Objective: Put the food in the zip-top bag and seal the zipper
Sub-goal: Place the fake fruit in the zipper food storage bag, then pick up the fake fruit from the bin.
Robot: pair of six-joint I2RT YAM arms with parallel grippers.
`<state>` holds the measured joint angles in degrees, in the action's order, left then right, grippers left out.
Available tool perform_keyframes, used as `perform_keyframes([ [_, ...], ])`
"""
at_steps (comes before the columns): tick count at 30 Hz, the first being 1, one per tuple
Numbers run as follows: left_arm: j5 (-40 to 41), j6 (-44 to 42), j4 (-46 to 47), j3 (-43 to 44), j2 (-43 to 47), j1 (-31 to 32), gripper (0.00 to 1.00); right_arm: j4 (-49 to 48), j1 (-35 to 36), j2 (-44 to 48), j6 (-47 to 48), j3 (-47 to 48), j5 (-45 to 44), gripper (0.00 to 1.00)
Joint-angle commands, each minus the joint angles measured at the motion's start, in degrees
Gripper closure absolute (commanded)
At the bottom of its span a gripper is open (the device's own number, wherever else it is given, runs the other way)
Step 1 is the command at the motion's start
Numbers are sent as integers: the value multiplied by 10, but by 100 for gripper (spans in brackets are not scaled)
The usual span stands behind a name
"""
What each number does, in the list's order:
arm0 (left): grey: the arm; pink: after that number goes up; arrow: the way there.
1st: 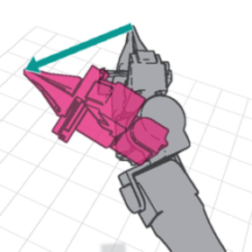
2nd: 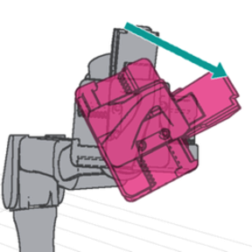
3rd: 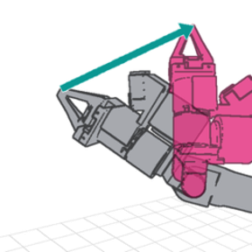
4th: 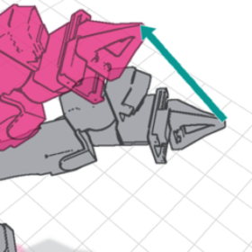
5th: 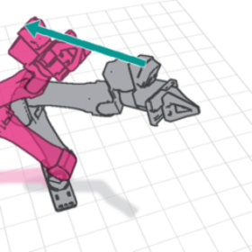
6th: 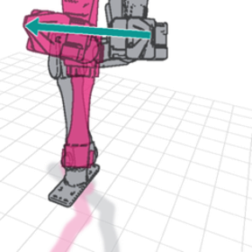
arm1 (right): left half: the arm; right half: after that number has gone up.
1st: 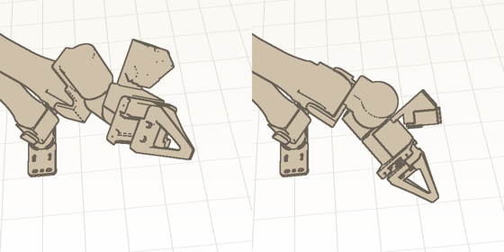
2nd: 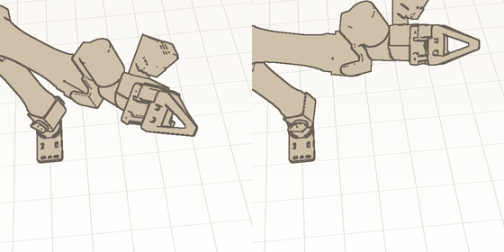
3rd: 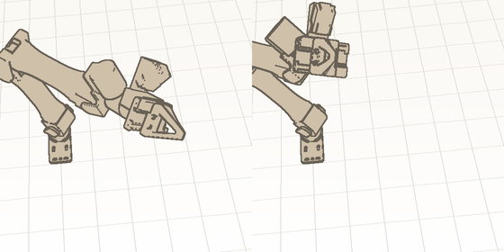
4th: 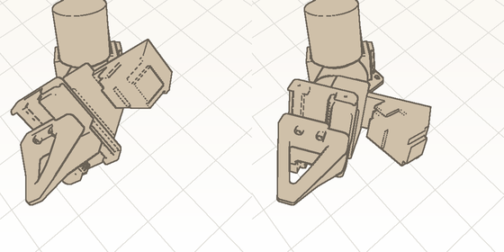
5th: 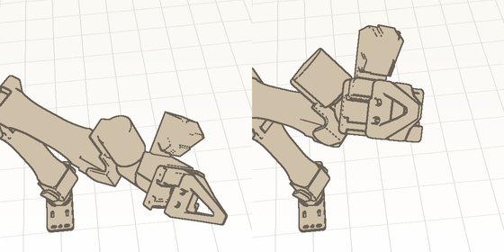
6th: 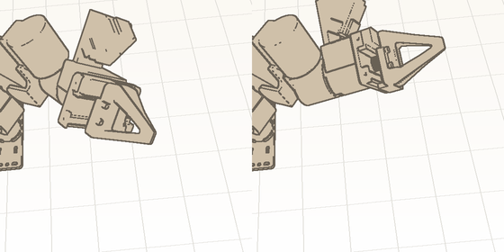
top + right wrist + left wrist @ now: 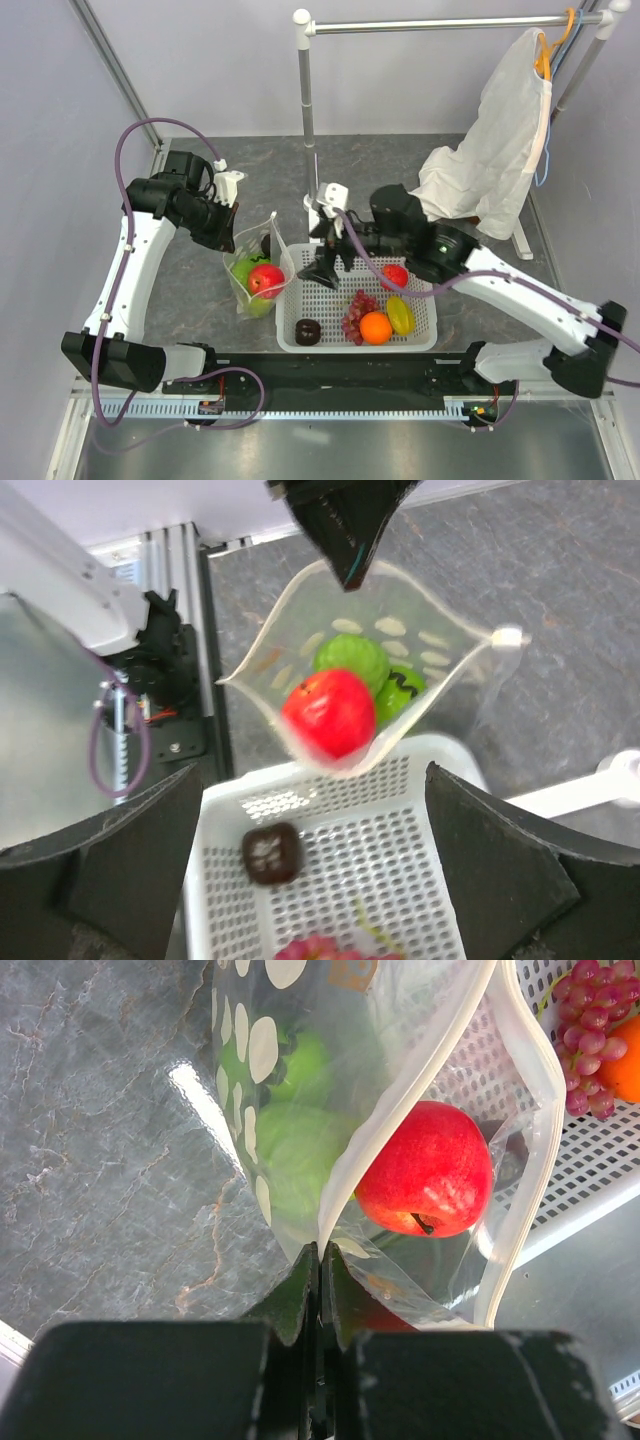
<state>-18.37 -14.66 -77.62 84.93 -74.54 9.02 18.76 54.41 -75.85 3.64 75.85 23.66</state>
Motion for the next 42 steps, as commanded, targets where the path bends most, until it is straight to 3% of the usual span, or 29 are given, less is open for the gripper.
perform_keyframes([
  [1, -13, -5, -28, 9, 1, -1, 98, 67, -4, 40, -79, -95, 9, 2],
  [7, -10, -5, -27, 9, 3, -1, 98, 50, -4, 12, -142, -171, 32, 2],
  [16, -6, -6, -26, 7, 3, 0, 98, -26, 37, -78, -211, -187, -37, 2],
  [23, -9, -4, -31, 16, 4, 0, 98, -67, 79, -101, -205, -236, -92, 2],
  [35, -7, -7, -27, 5, -6, -1, 98, -105, 90, -156, -195, -231, -85, 2],
  [42, -9, -6, -24, 3, -10, 0, 98, -101, 92, -187, -207, -216, -129, 3],
])
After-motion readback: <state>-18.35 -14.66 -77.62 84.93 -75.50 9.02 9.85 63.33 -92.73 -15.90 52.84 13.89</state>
